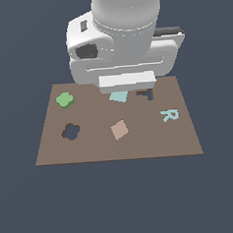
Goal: Insert a designated object into the corresponding slot on a board.
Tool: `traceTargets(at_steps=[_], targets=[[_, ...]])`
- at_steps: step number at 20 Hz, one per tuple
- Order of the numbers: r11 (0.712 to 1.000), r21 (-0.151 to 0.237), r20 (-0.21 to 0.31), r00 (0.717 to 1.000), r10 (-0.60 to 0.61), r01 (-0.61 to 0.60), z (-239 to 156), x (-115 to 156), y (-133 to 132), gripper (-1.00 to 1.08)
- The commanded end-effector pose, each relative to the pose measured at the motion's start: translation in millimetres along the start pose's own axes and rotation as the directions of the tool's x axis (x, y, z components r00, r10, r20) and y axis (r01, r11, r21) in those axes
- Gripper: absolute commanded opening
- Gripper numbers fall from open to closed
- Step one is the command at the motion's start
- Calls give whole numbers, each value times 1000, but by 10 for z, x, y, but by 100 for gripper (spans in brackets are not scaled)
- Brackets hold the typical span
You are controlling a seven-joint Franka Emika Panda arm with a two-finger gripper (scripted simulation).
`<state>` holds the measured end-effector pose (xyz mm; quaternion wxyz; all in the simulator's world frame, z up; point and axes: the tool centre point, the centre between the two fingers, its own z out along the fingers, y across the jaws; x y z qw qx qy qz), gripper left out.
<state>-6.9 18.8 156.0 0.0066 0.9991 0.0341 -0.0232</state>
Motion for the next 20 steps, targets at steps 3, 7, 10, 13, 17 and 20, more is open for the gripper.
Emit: traceTargets(at_steps=[3,7,10,13,17,20], targets=[[1000,0,0,1000,-2,2,3,-4,4,100],[1000,0,-1,1000,-18,18,26,-34,36,100],[999,0,-3,999,-41,41,58,-75,80,100],[997,-1,-5,997,-72,72,102,-130,144,100],[992,-2,-8,992,-126,126,180,-221,260,100],[985,-3,-11,985,-175,175,251,-299,370,100]])
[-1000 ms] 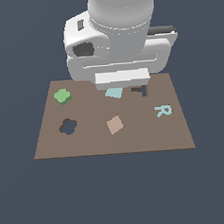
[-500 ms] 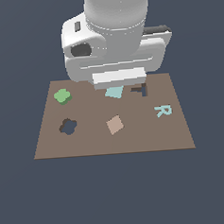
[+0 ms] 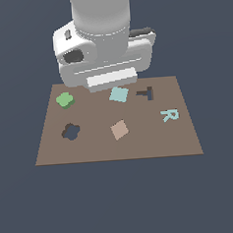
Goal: Insert a designated object into the corresponding slot on a board.
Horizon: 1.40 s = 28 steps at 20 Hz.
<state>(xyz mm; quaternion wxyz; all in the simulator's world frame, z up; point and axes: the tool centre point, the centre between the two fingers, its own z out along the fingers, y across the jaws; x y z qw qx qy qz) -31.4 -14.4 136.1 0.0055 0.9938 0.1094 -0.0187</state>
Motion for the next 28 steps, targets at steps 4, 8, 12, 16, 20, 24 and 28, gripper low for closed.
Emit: traceTargets(at_steps=[4,8,12,16,20,24,28], targets=[[995,-1,-6,995,-102,102,148,-184,215,100],[981,-3,-12,981,-192,192,279,-322,419,100],[958,-6,-18,958,-286,286,422,-447,654,100],[930,-8,-23,930,-368,368,550,-534,876,100],[901,-11,-27,900,-435,435,658,-588,1069,100],[873,-13,-31,873,-488,487,748,-619,1232,100],[850,-14,-33,849,-528,527,817,-633,1361,100]])
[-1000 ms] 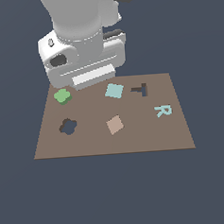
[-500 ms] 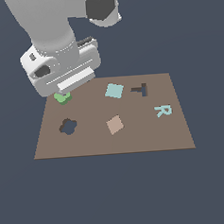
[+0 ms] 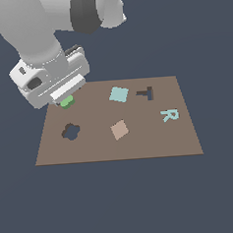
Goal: Insert a designated object into the corresponding slot on a board.
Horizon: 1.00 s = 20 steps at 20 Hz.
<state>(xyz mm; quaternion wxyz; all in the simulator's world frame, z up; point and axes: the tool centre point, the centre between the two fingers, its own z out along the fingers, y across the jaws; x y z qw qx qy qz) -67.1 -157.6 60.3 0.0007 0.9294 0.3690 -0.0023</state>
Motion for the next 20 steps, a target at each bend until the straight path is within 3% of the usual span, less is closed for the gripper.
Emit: traceTargets(at_steps=[1,20], targets=[[1000,-1,-2,1000,-29,29,39,-42,59,100],[997,-1,-5,997,-73,73,274,-101,167,100]])
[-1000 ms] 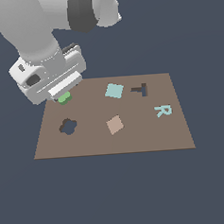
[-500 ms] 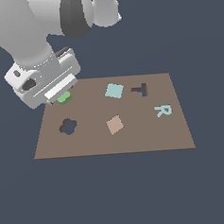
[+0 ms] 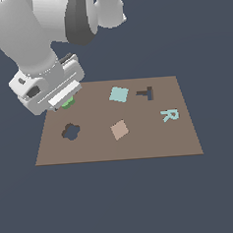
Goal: Insert a designated object into the corresponding slot on a board.
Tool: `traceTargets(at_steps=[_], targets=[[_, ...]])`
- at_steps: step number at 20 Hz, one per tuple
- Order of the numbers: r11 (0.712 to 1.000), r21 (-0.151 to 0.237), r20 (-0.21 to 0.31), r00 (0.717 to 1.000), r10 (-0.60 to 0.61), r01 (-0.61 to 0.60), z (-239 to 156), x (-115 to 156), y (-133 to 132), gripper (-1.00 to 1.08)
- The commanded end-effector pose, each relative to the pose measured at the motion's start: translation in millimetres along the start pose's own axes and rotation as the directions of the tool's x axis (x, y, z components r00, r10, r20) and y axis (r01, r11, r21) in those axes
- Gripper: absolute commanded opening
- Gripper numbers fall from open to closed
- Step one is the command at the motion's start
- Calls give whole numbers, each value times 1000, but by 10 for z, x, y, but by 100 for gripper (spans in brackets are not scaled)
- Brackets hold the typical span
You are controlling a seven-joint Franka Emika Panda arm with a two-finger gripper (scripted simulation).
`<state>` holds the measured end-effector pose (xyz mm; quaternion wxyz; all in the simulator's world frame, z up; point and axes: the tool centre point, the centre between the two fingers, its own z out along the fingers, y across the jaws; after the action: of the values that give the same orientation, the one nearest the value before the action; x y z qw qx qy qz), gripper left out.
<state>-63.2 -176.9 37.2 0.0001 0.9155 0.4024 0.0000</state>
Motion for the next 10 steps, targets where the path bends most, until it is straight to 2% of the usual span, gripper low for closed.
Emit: traceTargets(at_steps=[1,3,4,10], targets=[[1000,0,0,1000,-1,1,60,-1,0,100],[1000,0,0,1000,-2,2,73,2,-1,100],[1000,0,0,1000,-2,2,73,2,-1,-100],[1000,0,0,1000,-2,2,73,2,-1,-100]])
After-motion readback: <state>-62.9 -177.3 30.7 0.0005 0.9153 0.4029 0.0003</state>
